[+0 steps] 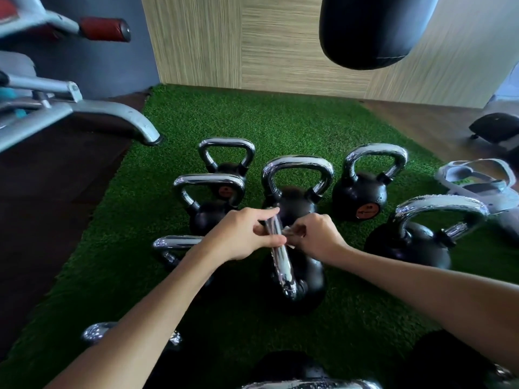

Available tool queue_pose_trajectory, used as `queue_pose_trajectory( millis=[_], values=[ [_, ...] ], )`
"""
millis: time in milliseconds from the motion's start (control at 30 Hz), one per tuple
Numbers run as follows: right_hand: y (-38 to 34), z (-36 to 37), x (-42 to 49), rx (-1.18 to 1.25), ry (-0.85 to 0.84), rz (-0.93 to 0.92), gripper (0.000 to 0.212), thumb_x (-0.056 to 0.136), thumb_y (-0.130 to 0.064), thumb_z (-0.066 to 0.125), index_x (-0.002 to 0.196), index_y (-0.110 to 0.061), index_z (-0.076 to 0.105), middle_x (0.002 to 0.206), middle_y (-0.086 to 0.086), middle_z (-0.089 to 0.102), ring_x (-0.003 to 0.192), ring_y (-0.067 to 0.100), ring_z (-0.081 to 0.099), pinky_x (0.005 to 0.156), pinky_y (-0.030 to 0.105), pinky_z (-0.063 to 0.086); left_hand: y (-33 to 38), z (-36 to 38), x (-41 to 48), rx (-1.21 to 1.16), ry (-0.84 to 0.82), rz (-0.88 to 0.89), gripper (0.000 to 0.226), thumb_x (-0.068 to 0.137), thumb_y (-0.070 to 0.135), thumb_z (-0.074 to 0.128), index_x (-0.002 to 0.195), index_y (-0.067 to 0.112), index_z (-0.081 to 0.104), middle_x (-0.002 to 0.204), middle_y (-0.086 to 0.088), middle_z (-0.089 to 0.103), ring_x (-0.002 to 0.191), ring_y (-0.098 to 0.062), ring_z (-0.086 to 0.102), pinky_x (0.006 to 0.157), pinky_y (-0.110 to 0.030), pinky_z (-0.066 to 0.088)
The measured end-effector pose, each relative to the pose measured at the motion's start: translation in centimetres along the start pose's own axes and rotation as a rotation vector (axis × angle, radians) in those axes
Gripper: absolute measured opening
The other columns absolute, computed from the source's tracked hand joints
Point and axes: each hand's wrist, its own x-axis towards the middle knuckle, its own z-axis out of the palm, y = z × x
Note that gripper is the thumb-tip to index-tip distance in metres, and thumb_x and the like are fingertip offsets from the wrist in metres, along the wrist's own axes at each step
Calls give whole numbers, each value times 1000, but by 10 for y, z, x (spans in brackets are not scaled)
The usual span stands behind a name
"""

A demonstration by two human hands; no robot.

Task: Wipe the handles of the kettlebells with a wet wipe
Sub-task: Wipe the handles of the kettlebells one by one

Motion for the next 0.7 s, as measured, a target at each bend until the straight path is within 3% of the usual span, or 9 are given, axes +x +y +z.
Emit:
queue_pose_trajectory(
  millis=[133, 233, 300, 367, 433, 467, 567, 633, 700],
  values=[
    [23, -37, -14, -7, -34, 156, 22, 77, -38, 84, 91, -21, 81, 83, -4, 76, 81, 10, 69, 64, 22, 49, 42, 3, 33, 235, -88, 114, 76, 76, 73, 70, 144, 44, 52, 95, 7, 73, 61, 3, 52, 57, -18, 38],
    [41, -50, -36, 69, -48, 279, 3, 82, -25, 77, 84, -25, 78, 81, -5, 75, 81, 12, 68, 60, 18, 49, 69, 10, 57, 382, -176, 228, 72, 81, 72, 65, 143, 36, 56, 69, 4, 64, 47, -6, 47, 49, -23, 36],
    [54, -56, -51, 176, -49, 358, 5, 77, -28, 79, 82, -27, 78, 79, -5, 77, 85, 17, 72, 73, 30, 59, 82, 8, 74, 492, -245, 311, 66, 83, 70, 65, 136, 32, 64, 58, 11, 57, 45, -2, 44, 48, -23, 33],
    [54, -65, -63, 306, -36, 394, 20, 71, -35, 84, 90, -32, 76, 81, -1, 78, 87, 21, 74, 83, 39, 58, 88, -3, 89, 631, -352, 389, 61, 83, 70, 65, 130, 32, 69, 54, 16, 55, 48, -1, 45, 49, -23, 33],
    [44, -71, -73, 409, -43, 391, 34, 70, -35, 85, 101, -40, 73, 86, 4, 78, 84, 22, 73, 80, 35, 54, 86, -18, 101, 705, -482, 457, 56, 87, 63, 66, 136, 35, 64, 76, 11, 61, 63, -4, 48, 53, -18, 33],
    [35, -72, -78, 437, -54, 382, 36, 72, -35, 84, 105, -42, 72, 87, 4, 78, 86, 23, 73, 79, 34, 53, 83, -24, 107, 702, -528, 485, 53, 89, 57, 67, 138, 38, 61, 88, 3, 58, 71, -6, 47, 56, -15, 34],
    [13, -71, -91, 416, -58, 331, 25, 85, -34, 73, 108, -43, 74, 85, -7, 78, 83, 20, 72, 74, 36, 56, 67, -29, 122, 637, -512, 591, 49, 91, 46, 70, 138, 42, 59, 101, 7, 46, 79, -4, 46, 66, -8, 35],
    [2, -69, -99, 356, -35, 328, 21, 86, -37, 72, 106, -39, 75, 77, -13, 74, 66, 7, 64, 61, 25, 49, 57, -24, 129, 640, -454, 688, 47, 90, 46, 72, 136, 37, 64, 114, 8, 56, 87, -1, 52, 74, -16, 39],
    [-8, -68, -106, 212, 4, 314, 37, 74, -44, 83, 109, -40, 73, 78, -16, 72, 63, -3, 62, 55, 10, 45, 51, -20, 136, 611, -444, 730, 46, 89, 47, 71, 132, 30, 68, 124, 12, 63, 103, -4, 58, 89, -28, 46]
  ],
)
